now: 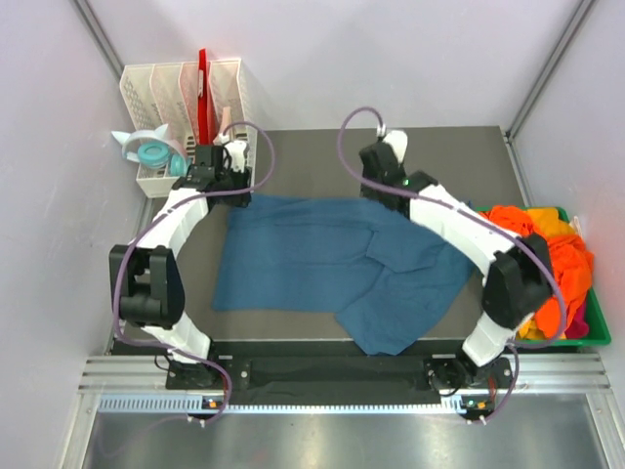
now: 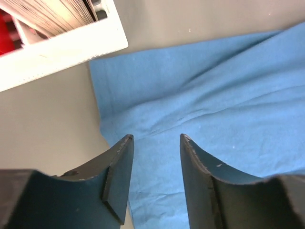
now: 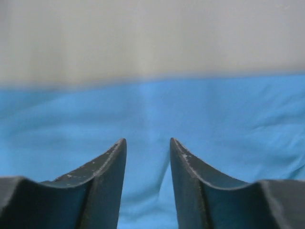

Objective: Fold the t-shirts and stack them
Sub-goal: Fold the tshirt

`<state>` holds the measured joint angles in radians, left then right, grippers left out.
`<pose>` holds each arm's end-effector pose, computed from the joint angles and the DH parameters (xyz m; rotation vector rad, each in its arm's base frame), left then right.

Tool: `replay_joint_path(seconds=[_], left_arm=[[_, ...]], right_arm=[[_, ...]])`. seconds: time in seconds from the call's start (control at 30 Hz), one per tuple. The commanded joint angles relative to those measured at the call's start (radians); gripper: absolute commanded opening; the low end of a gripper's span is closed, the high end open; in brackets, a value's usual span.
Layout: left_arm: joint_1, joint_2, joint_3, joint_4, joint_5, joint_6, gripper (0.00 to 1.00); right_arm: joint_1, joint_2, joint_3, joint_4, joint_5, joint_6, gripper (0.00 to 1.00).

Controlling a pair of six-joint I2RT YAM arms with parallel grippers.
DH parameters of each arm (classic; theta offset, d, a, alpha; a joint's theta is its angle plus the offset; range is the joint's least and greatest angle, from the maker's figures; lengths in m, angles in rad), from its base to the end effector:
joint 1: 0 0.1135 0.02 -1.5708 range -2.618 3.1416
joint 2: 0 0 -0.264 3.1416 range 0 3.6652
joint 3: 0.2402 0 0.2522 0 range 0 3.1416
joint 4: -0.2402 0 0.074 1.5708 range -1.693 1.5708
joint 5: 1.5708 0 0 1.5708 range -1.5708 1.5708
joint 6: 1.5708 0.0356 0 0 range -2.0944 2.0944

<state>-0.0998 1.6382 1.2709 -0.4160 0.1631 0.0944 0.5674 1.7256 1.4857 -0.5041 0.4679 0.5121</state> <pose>0.3629 -0.0421 0.2679 0.3070 2.3291 -0.1945 0.3381 0.1965 0.3028 0.1697 2.2138 0.0464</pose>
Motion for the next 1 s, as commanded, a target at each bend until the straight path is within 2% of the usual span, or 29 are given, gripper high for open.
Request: replay_joint_path(seconds=[0.0, 0.07, 0.17, 0.4, 0.57, 0.6, 0.77, 0.9, 0.97], left_arm=[[0.0, 0.102, 0.011, -0.11, -0.004, -0.019, 0.46], [0.002, 0.117, -0.004, -0.148, -0.013, -0.01, 0.42], [0.003, 0.028, -0.106, -0.136, 0.001, 0.033, 0.42], [0.005, -0.317, -0.226, -0.216, 0.045, 0.096, 0.45], [0.005, -0.484, -0.292, -0.271, 0.004, 0.11, 0.48], [0.005, -0.518, -0.307, -0.276, -0.016, 0.11, 0.48], [0.005, -0.549, -0.332, -0.287, -0.027, 0.084, 0.49], [0.005, -0.506, -0.318, -0.294, -0.016, 0.042, 0.48], [0.005, -0.497, -0.32, -0.293, -0.002, 0.031, 0.48]], right_arm=[[0.129, -0.067, -0.243, -0.037, 0.046, 0.107, 0.37], [0.161, -0.096, -0.345, -0.053, 0.057, 0.196, 0.32], [0.227, -0.194, -0.465, -0.059, 0.086, 0.31, 0.29], [0.331, -0.492, -0.61, -0.152, 0.158, 0.477, 0.41], [0.408, -0.58, -0.682, -0.286, 0.156, 0.592, 0.45], [0.455, -0.601, -0.694, -0.301, 0.155, 0.618, 0.46], [0.63, -0.618, -0.762, -0.381, 0.121, 0.845, 0.47], [0.822, -0.557, -0.757, -0.462, 0.123, 1.02, 0.47], [0.868, -0.534, -0.746, -0.508, 0.12, 1.103, 0.48]])
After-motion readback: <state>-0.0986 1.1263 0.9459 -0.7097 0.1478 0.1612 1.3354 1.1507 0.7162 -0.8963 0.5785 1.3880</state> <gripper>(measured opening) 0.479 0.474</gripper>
